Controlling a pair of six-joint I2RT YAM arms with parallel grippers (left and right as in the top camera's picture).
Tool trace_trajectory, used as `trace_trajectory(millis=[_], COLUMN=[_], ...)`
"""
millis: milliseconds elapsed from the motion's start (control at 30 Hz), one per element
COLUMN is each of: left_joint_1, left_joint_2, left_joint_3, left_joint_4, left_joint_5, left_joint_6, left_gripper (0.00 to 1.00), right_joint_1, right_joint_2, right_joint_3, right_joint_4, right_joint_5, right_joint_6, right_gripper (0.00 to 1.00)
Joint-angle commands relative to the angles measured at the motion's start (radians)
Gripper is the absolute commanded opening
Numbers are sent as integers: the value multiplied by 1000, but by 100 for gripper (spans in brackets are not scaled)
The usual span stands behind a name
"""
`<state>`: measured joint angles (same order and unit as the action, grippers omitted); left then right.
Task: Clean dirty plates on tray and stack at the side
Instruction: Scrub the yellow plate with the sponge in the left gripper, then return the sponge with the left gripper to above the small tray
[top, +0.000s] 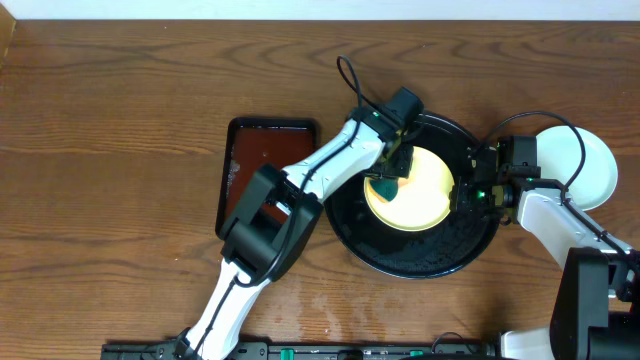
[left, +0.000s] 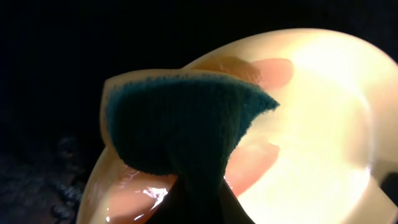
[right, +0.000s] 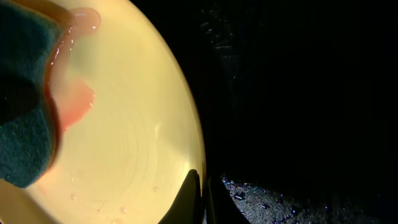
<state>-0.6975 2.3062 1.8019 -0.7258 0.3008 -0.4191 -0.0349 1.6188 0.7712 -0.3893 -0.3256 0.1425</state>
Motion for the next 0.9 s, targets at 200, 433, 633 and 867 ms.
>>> trace_trajectory(millis=[200, 433, 633, 867], left_joint_1=[-35, 5, 92, 221], left_joint_2=[96, -141, -414, -616], left_joint_3=[-22, -10, -10, -10], left_joint_4=[62, 111, 13, -301], left_joint_5=[555, 518, 180, -372], left_joint_6=[31, 13, 14, 14], left_gripper=[8, 8, 8, 8], right_joint_1=[5, 5, 5, 5], right_joint_2=[-9, -9, -9, -9], right_joint_3=[-1, -1, -1, -2], right_joint_4=[-11, -13, -14, -23], right_joint_5=[11, 10, 11, 11], right_joint_6=[-10, -10, -10, -10], right_gripper=[1, 1, 1, 10])
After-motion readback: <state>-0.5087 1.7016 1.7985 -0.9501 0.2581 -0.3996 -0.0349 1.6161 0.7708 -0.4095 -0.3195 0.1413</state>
